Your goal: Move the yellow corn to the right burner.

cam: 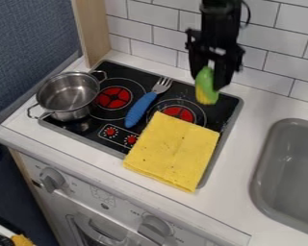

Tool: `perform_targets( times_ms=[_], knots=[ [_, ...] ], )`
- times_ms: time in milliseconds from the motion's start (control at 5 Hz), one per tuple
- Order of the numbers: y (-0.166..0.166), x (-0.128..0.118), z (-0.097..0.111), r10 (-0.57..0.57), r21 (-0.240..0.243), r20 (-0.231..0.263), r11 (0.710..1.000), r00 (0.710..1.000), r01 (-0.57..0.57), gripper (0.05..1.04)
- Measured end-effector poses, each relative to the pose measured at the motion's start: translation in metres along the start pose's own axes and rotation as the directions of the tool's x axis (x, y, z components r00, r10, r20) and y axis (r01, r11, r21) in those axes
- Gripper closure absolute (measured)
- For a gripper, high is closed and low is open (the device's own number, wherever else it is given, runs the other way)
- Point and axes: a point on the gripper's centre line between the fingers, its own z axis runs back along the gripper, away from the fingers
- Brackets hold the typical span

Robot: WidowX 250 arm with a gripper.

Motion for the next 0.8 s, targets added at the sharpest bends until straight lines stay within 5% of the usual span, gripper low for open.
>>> perform_targets(
  times_ms=[600, 800],
  knots=[
    [0.001, 0.001, -0.024, 0.001, 0.055, -0.025, 0.998, 1.0, 0.001, 0.337],
    [0.002, -0.003, -0.028, 0.007, 0.037, -0.033, 0.999, 0.999, -0.006, 0.093]
  ],
)
